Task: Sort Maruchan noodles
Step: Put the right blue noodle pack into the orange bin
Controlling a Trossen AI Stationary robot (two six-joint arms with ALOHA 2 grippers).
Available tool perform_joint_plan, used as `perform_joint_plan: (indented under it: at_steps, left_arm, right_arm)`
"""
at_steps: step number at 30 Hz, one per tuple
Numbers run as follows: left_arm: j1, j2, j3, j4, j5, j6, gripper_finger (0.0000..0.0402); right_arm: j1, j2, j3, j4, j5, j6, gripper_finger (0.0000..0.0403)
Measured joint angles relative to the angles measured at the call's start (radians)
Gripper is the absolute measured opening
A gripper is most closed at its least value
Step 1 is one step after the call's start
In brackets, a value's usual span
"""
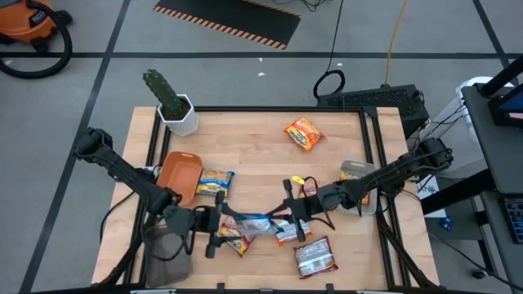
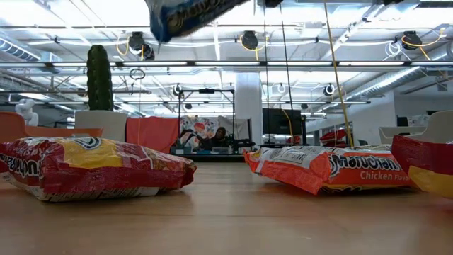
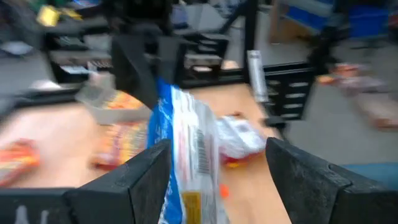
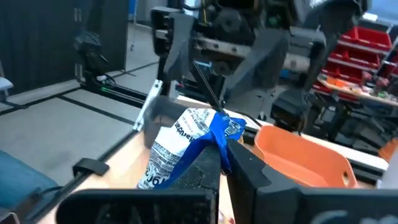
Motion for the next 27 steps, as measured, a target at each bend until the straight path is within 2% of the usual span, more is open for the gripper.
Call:
perform_joint_plan:
  at_steps: [4, 10, 15, 18, 22, 27]
  left_arm:
    - [0.031, 0.000, 0.000, -0.019, 0.037, -0.076, 0.0266]
    - [0.072, 0.000, 0.000, -0.070, 0.053, -0.080, 0.0266]
    - [0.132, 0.025, 0.000, -0.073, 0.146, -0.098, 0.0266]
    - [0.171, 0.044, 0.000, -0.055, 0.211, -0.129, 0.0266]
    - [0.216, 0.071, -0.001, -0.067, 0.319, -0.141, 0.0266]
    - [0.232, 0.072, -0.001, -0.066, 0.331, -0.125, 0.0255]
  right_arm:
    - [0.006, 0.000, 0.000, 0.025, -0.005, -0.015, 0.0005]
    - [0.005, 0.007, 0.000, 0.031, -0.023, -0.001, 0.0006]
    - [0.005, 0.033, 0.000, 0.041, -0.014, 0.002, 0.0006]
    - [0.005, 0.052, 0.000, 0.089, 0.068, -0.006, 0.0006]
    - [0.005, 0.059, 0.000, 0.128, 0.083, -0.043, 0.0006]
    - [0.005, 0.058, 0.000, 0.113, 0.083, -0.062, 0.0006]
